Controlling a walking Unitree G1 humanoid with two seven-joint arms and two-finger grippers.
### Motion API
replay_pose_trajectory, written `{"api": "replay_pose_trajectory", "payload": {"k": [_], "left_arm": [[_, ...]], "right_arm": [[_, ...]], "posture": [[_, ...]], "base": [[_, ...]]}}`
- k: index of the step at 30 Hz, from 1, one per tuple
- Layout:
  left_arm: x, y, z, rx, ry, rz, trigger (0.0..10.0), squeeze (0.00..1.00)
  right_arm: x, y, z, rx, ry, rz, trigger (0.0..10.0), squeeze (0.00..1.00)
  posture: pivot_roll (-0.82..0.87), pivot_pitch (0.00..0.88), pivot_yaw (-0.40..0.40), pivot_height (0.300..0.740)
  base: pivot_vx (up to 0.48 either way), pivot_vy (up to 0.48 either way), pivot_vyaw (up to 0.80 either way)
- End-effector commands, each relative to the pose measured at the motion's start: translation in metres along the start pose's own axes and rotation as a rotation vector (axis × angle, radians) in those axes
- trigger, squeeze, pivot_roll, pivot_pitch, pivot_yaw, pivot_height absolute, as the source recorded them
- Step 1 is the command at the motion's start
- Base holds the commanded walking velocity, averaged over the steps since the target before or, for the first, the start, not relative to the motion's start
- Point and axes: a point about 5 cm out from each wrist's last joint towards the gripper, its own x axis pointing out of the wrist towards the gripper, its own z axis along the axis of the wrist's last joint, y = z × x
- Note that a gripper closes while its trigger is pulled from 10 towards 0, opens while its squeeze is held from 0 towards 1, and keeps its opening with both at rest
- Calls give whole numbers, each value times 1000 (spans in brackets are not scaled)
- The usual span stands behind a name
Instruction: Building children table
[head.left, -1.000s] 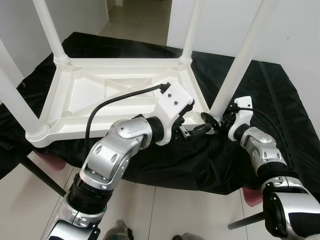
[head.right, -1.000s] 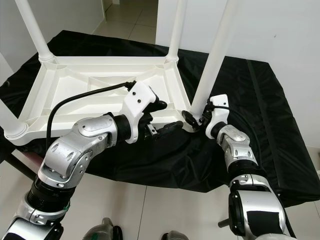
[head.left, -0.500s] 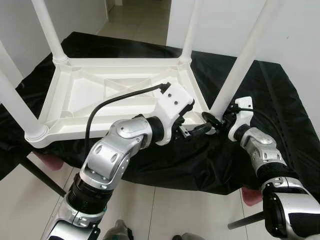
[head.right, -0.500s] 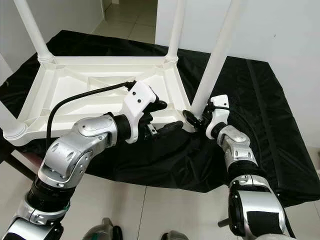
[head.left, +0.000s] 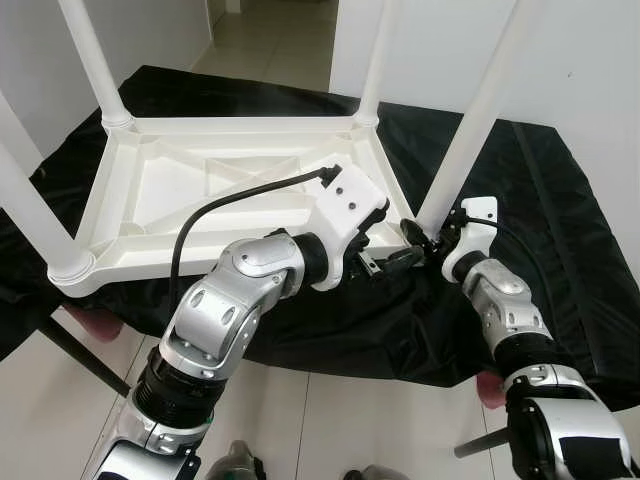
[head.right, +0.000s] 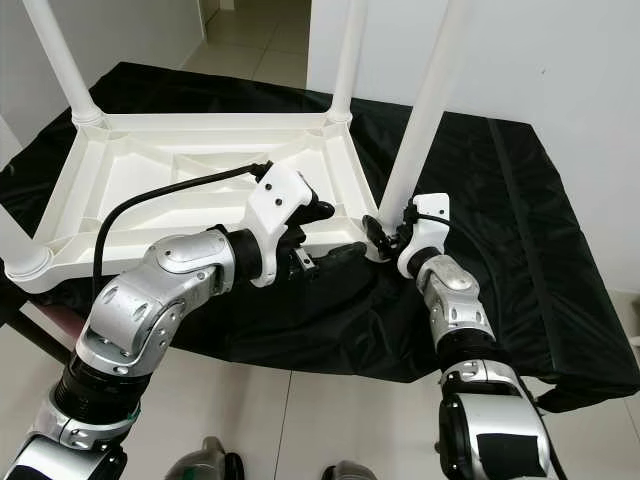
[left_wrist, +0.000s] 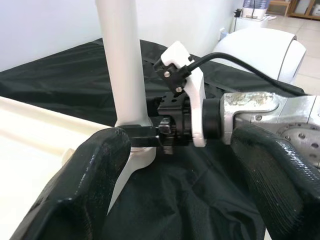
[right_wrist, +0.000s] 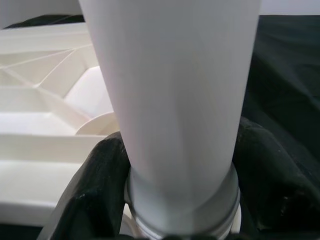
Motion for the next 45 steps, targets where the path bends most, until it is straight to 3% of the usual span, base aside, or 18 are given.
{"api": "replay_pose_trajectory", "payload": {"k": [1,6,11,13,15,19,24,36,37,45], "left_arm": [[1,-1,3,8,-4,23,10000,0],[2,-2,3,10,-3,23,10000,0],[2,-3,3,7,-6,20,10000,0],[3,-5,2,5,-6,17,10000,0],[3,-5,2,5,-6,17,10000,0],[3,-6,1,3,-3,14,10000,0],[4,-7,0,3,-1,11,10000,0],[4,-8,0,0,-5,15,10000,0],[4,-8,0,0,-7,14,10000,0],[4,-8,0,0,-9,18,10000,0]], "right_arm": [[0,-2,-3,30,11,-114,10000,0],[0,2,-10,71,28,-293,10000,0],[-1,7,-13,70,35,-374,10000,0],[-1,18,-17,88,45,-444,10000,0],[-1,18,-17,88,45,-444,10000,0],[0,39,-18,76,44,-546,10000,0],[3,45,-14,53,34,-540,10000,0],[1,40,-13,58,27,-554,10000,0],[1,40,-12,67,13,-539,10000,1000],[-3,28,-7,106,-38,-517,10000,1000]], "posture": [[66,13,-33,740],[63,11,-41,740],[63,11,-41,740],[64,12,-44,740],[64,12,-44,740],[68,8,-45,740],[70,5,-49,740],[69,0,-57,740],[66,0,-57,740],[65,6,-58,740]], "base": [[0,0,0],[0,0,0],[0,0,0],[0,0,0],[0,0,0],[0,0,0],[0,0,0],[0,0,0],[0,0,0],[0,0,0]]}}
